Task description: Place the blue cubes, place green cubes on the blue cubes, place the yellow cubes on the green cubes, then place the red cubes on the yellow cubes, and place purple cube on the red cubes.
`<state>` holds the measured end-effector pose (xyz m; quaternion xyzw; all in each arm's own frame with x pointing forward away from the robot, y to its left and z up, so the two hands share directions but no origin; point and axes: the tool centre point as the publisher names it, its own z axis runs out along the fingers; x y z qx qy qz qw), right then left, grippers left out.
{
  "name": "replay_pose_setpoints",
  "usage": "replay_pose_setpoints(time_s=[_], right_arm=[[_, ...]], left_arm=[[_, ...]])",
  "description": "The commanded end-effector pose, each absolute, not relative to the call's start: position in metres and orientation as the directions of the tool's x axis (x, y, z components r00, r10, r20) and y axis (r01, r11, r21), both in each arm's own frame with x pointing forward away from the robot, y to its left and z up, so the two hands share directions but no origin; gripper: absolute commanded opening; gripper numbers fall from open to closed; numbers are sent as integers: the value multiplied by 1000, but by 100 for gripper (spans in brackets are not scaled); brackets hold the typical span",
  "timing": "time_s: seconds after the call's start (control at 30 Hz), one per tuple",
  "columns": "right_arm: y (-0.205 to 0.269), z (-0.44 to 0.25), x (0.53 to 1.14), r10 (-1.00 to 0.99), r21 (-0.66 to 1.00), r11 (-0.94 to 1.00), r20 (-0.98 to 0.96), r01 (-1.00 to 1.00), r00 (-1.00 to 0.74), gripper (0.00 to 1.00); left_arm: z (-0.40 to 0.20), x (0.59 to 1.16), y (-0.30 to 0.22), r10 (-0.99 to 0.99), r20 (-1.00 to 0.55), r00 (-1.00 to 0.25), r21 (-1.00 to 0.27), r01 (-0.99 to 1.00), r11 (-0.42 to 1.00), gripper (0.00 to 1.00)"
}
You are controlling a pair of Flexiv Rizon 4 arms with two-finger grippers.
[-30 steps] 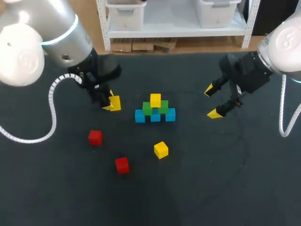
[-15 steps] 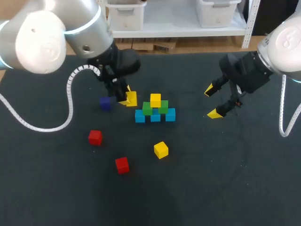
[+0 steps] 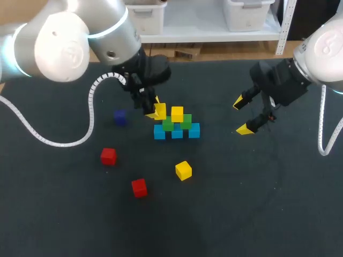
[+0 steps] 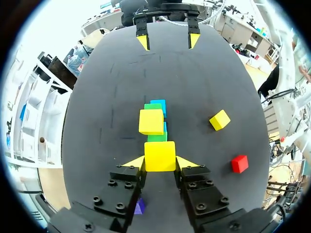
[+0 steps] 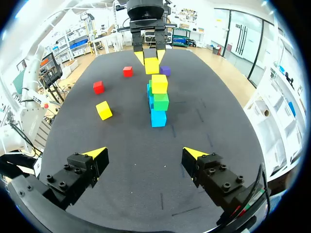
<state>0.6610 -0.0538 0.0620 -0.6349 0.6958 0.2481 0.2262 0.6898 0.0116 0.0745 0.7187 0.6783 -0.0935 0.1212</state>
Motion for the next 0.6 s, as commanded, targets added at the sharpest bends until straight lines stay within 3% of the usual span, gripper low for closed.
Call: replay_pose_setpoints(time_s=[0.03, 0.6], right_arm=[[-54, 61, 662, -770, 59, 68, -632, -996, -90, 100], [-54, 61, 662, -770, 59, 68, -632, -996, -90, 100]], left_arm=[[73, 696, 9, 953, -296, 67, 38, 998, -58, 0], [64, 701, 0, 951, -300, 77, 25, 997, -73, 0]])
